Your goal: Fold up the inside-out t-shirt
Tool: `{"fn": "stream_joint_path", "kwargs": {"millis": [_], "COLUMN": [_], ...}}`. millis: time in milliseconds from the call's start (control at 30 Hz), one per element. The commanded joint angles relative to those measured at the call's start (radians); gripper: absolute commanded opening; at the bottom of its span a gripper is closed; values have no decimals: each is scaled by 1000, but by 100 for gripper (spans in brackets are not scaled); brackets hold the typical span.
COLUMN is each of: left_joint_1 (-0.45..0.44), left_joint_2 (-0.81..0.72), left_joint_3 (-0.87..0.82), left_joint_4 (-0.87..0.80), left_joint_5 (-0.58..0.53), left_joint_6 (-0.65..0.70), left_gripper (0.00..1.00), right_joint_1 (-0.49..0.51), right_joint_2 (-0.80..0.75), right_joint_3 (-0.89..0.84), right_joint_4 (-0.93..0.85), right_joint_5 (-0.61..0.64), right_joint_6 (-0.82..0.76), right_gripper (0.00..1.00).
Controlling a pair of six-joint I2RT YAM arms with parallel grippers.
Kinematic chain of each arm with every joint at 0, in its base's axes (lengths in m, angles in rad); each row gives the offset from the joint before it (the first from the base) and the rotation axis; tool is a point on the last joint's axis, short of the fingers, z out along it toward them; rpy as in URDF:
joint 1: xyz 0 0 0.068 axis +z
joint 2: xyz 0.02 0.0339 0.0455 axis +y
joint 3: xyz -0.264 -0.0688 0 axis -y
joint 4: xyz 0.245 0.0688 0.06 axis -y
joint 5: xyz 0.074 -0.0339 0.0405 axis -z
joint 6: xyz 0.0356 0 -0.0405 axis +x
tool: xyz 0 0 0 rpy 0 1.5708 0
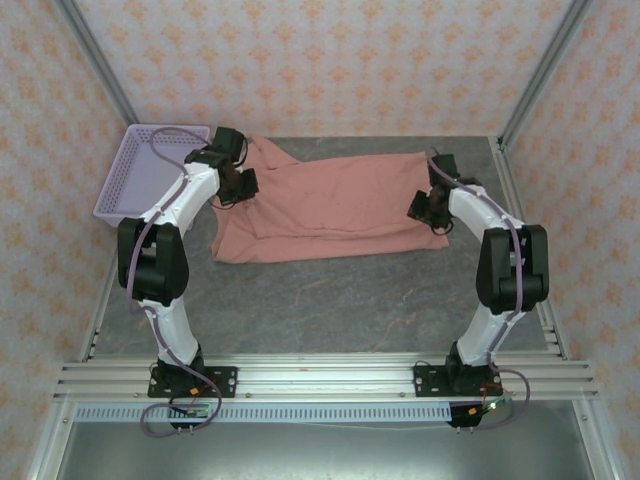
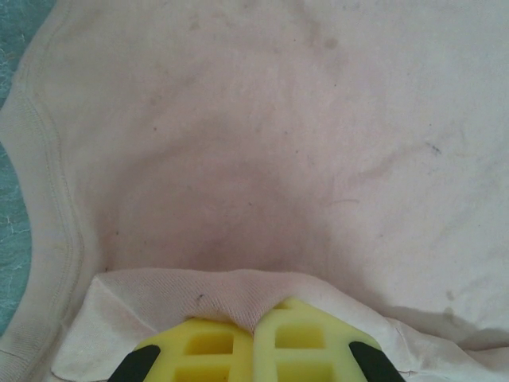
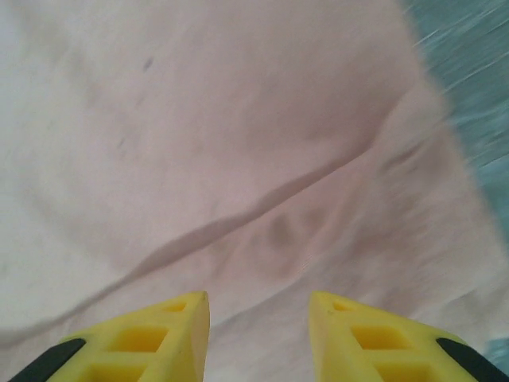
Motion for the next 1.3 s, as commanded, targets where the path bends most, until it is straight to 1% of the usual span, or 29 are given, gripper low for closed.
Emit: {"fn": "stream_joint_path", "kwargs": {"millis": [0, 267, 533, 767, 933, 1067, 1167, 1267], "left_joint_1": [12, 12, 14, 16, 21, 29, 31, 32], "left_joint_2": [-3, -5, -7, -13, -17, -14, -7, -3], "left_joint_3": [38, 41, 39, 28, 24, 36, 47, 42], "left_joint_4": [13, 10, 9, 13, 19, 24, 22, 19], "left_joint_5": [-27, -23, -25, -28, -29, -30, -27, -28], "left_joint_6": [27, 28, 30, 35, 34, 27, 27, 30], "left_gripper": [0, 0, 0, 0, 0, 0, 0, 0], "right_joint_1": [45, 84, 85, 80, 56, 55, 63, 106], "right_joint_2": [-30, 39, 107, 131, 168, 117, 61, 23], "right_joint_3": [-49, -57, 6, 53, 120, 83, 6, -52], "right_joint_4": [27, 70, 108, 148, 191, 188, 200, 212], "right_joint_5": [-69, -101, -120, -83, -112, -102, -128, -164], "right_joint_6": [24, 42, 63, 60, 83, 69, 64, 60], "right_gripper": [38, 31, 29, 29, 29, 29, 30, 30]}}
